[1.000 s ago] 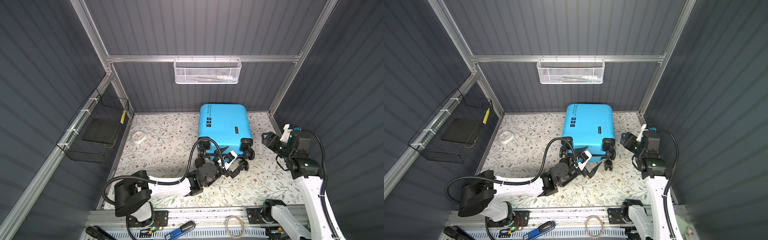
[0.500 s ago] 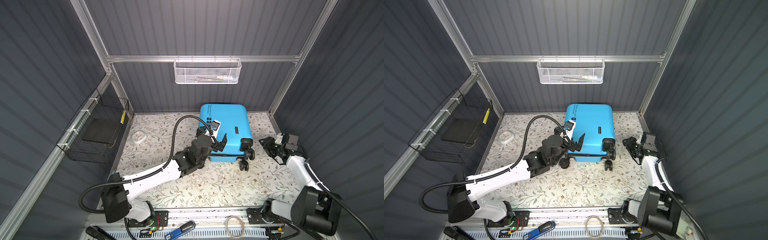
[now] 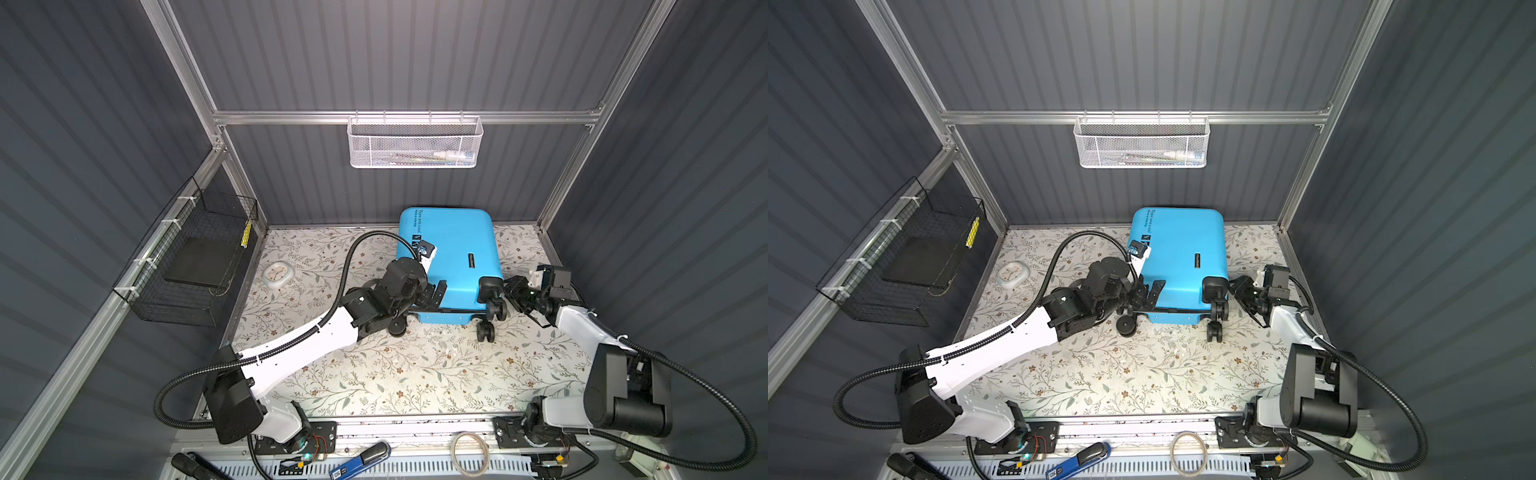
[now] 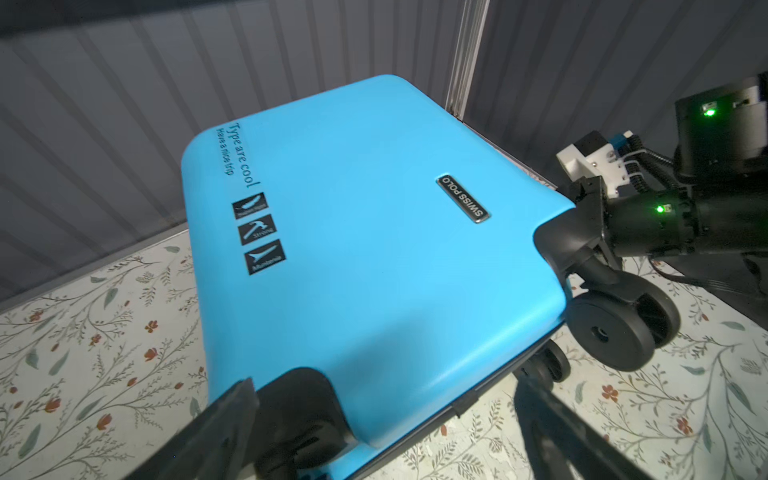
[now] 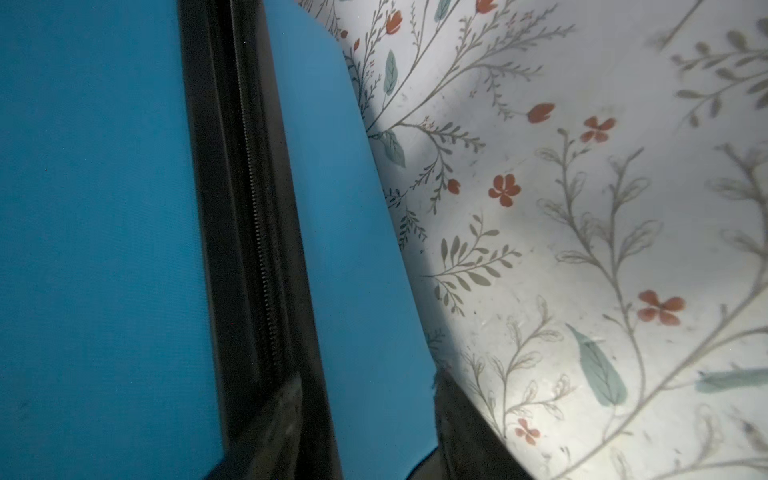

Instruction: Pack the luggage

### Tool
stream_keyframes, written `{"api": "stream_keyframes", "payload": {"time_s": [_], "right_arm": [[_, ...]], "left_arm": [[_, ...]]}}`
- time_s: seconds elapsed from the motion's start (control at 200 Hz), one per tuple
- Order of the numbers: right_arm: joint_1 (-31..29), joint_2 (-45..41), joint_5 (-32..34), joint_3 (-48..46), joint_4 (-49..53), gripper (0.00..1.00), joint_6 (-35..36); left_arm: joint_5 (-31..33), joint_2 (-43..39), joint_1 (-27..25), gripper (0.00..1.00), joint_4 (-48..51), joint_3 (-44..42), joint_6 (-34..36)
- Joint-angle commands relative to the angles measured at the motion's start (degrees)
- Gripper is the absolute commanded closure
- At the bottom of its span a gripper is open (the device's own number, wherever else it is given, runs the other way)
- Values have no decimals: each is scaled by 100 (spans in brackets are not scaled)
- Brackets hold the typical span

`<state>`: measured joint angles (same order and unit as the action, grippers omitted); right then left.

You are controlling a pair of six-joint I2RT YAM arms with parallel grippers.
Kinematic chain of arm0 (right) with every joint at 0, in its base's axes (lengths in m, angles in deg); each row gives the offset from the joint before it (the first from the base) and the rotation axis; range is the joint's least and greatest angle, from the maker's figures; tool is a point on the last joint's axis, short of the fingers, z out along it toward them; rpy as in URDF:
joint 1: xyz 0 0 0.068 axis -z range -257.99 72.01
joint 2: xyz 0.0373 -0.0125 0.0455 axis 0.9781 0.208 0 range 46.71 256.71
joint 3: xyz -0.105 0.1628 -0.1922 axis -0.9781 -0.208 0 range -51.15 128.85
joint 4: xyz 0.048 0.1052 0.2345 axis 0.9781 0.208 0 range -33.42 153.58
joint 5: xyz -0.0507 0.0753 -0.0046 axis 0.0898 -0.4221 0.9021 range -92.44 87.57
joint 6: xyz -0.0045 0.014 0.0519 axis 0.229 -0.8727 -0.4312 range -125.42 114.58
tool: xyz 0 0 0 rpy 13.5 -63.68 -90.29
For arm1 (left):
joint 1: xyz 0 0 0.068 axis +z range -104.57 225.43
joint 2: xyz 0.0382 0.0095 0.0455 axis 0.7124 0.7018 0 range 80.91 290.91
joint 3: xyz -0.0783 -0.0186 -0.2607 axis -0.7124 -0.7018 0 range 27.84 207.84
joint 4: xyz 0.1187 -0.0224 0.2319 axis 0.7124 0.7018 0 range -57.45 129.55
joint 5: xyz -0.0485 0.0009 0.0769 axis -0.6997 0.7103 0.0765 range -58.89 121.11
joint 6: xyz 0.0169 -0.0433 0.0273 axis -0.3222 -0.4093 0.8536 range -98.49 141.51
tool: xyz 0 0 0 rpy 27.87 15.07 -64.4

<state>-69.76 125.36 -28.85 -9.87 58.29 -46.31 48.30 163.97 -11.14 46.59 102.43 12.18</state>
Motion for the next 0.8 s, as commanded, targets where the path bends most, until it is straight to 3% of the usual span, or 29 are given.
{"api": "stream_keyframes", "payload": {"time_s": [0.0,0.23,0.6,0.79], "right_arm": [[-567,-169,-135,-373,-20,49,-4],[-1561,-611,222,-650,-161,48,-338],[-1579,-1682,655,-958,589,37,-66],[-1595,-2523,655,-1376,815,33,33]], "left_arm": [[-430,-2,-6,0,240,58,-198],[-672,-183,-8,0,-60,-538,-378],[-78,-1882,-2,0,-1423,-2851,-705],[-650,-2193,-4,0,-2125,-3629,-244]]}}
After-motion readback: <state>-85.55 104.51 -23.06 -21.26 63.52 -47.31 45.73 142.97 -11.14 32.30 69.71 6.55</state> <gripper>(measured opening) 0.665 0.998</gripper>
